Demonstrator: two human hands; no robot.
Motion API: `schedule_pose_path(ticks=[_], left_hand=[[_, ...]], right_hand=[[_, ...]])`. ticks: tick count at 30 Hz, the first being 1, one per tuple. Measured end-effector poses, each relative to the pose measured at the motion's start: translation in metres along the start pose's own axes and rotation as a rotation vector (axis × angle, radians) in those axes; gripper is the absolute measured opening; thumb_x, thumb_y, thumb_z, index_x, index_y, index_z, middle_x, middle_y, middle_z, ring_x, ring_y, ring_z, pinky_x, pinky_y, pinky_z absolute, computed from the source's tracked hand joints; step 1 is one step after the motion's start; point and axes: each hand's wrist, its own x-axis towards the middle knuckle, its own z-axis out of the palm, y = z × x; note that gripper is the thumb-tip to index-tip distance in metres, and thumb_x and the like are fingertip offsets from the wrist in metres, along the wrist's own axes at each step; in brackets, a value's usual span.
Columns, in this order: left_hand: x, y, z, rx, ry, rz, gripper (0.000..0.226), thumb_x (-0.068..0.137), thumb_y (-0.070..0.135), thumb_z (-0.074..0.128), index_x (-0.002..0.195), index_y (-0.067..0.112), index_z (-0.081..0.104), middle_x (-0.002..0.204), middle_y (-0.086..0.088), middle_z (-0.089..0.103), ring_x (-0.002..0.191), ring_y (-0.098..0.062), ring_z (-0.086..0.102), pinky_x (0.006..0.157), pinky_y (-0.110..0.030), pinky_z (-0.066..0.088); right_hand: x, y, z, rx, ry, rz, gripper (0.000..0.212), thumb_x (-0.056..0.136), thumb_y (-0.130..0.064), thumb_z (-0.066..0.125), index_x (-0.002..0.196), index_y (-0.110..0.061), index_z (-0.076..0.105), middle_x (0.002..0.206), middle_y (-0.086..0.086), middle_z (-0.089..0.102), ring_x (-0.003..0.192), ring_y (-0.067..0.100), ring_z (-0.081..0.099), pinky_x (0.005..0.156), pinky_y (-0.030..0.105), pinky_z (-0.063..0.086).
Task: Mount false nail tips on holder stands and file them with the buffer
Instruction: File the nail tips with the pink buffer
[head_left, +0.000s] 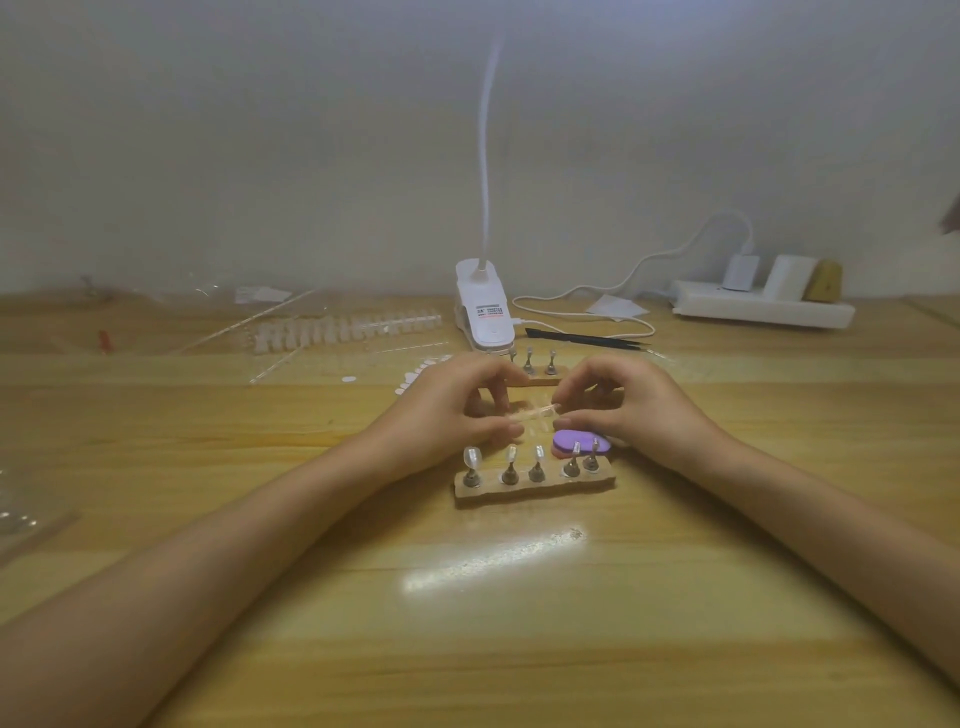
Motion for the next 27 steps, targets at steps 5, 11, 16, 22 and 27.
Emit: schedule_pose_path(ticks=[5, 11, 16, 22, 27], left_hand=[[-0.002, 0.003, 0.001, -0.050, 0.089, 0.026, 0.023, 0.083, 0.018, 0.077, 0.105, 0.023, 0.073, 0.091, 0.009, 0.067, 0.076, -0.014, 0.059, 0.072, -0.022, 0.051], [-0.003, 0.009, 0.000, -0.162, 0.179, 0.048, 0.019, 0.085, 0.022, 0.074, 0.104, 0.019, 0.071, 0.082, 0.005, 0.069, 0.075, -0.010, 0.065, 0.067, -0.020, 0.053], [-0.005, 0.013, -0.001, -0.117, 0.269, 0.150, 0.010, 0.083, 0.015, 0.077, 0.091, 0.013, 0.071, 0.090, 0.008, 0.067, 0.077, 0.002, 0.060, 0.064, -0.007, 0.042], [-0.009, 0.011, -0.004, 0.450, 0.412, 0.492, 0.012, 0.082, 0.017, 0.078, 0.078, 0.014, 0.067, 0.088, 0.005, 0.064, 0.075, -0.019, 0.061, 0.060, -0.041, 0.050], [-0.009, 0.011, -0.001, 0.146, 0.369, 0.348, 0.010, 0.087, 0.020, 0.074, 0.082, 0.016, 0.066, 0.085, 0.013, 0.062, 0.076, -0.011, 0.059, 0.065, -0.032, 0.050]], right_hand=[[-0.003, -0.004, 0.001, 0.089, 0.044, -0.109, 0.023, 0.072, 0.001, 0.085, 0.081, -0.013, 0.069, 0.078, -0.003, 0.075, 0.073, 0.005, 0.070, 0.065, 0.008, 0.047], [-0.005, -0.008, 0.002, 0.156, 0.021, -0.142, 0.021, 0.075, -0.001, 0.083, 0.079, -0.017, 0.070, 0.078, -0.005, 0.076, 0.074, 0.003, 0.071, 0.062, 0.005, 0.042], [-0.008, -0.015, 0.002, 0.185, -0.003, -0.148, 0.016, 0.076, -0.005, 0.083, 0.084, -0.016, 0.074, 0.081, -0.005, 0.076, 0.079, 0.009, 0.073, 0.066, 0.036, 0.052], [-0.009, -0.017, 0.005, 0.262, -0.005, -0.086, 0.013, 0.076, 0.000, 0.081, 0.085, -0.008, 0.075, 0.083, 0.002, 0.077, 0.082, 0.020, 0.074, 0.084, 0.056, 0.056], [-0.011, -0.016, 0.005, 0.077, 0.026, -0.254, 0.017, 0.079, -0.003, 0.080, 0.080, -0.018, 0.073, 0.079, -0.008, 0.075, 0.077, 0.008, 0.068, 0.063, 0.029, 0.043]])
